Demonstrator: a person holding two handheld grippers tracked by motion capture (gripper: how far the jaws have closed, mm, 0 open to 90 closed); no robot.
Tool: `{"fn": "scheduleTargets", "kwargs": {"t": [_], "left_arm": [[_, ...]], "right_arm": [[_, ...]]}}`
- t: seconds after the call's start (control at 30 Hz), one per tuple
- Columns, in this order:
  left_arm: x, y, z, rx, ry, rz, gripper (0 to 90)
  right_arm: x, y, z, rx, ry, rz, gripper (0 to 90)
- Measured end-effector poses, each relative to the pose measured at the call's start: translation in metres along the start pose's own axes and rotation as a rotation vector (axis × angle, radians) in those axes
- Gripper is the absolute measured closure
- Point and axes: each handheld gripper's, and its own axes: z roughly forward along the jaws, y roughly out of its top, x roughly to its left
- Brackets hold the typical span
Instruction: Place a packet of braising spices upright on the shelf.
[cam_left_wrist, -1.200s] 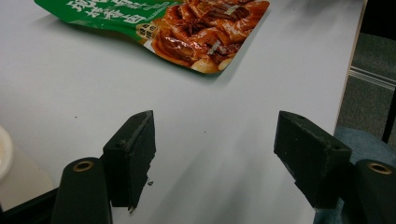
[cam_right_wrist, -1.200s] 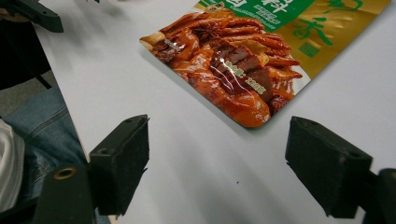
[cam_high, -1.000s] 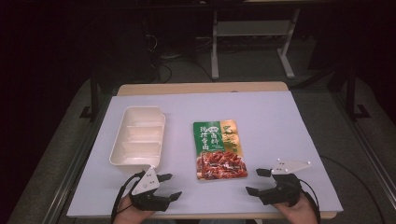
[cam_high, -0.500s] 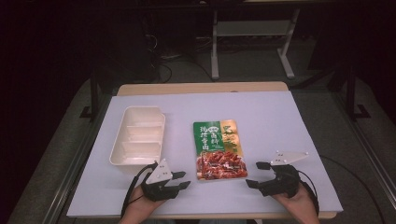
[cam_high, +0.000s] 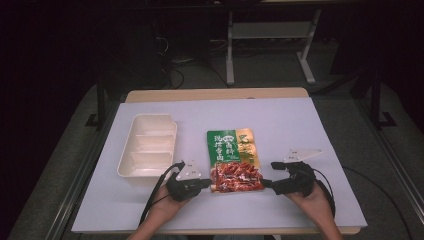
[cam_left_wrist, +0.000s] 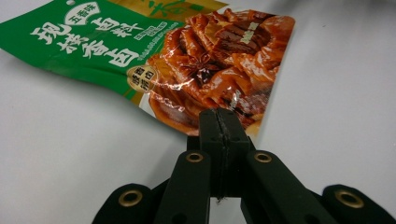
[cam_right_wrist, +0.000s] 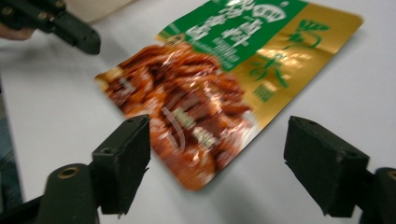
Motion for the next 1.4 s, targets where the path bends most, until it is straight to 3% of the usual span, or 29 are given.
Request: {"fn": "scheduleTargets", "kwargs": {"t": [0.33,0.57,0.6,0.77,0.8,0.93,1.07,1.17,1.3,1.4], "left_arm": [[0.002,0.020,0.023,0.057,-0.004,0.024,90.0],[-0.001,0.021,0.037,0.107,-0.041,0.021,90.0],[-0.001,0.021,0.038,0.116,-0.038,0.035,90.0],[-0.002,0.020,0.042,0.131,-0.041,0.013,90.0],[0.000,0.021,0.042,0.145,-0.049,0.016,90.0],[-0.001,0.021,0.042,0.153,-0.044,0.016,90.0],[-0.003,0.020,0.042,0.141,-0.041,0.009,90.0],[-0.002,0.020,0.042,0.146,-0.042,0.021,90.0],[-0.003,0.020,0.042,0.135,-0.044,0.008,90.0],[-0.003,0.020,0.042,0.138,-0.041,0.015,90.0]], "right_arm": [[-0.026,0.043,0.013,0.044,-0.026,-0.003,23.3],[-0.043,0.067,0.020,0.058,-0.020,0.027,21.9],[-0.046,0.071,0.021,0.063,-0.022,0.022,21.6],[-0.052,0.086,0.034,0.099,-0.031,0.015,21.1],[-0.053,0.088,0.036,0.089,-0.024,0.033,21.6],[-0.062,0.096,0.052,0.145,-0.028,0.032,20.3],[-0.070,0.098,0.066,0.148,-0.032,0.061,22.0],[-0.077,0.100,0.076,0.208,-0.049,0.074,21.1],[-0.083,0.102,0.085,0.214,-0.056,0.077,22.4],[-0.090,0.099,0.091,0.220,-0.051,0.115,22.5]]}}
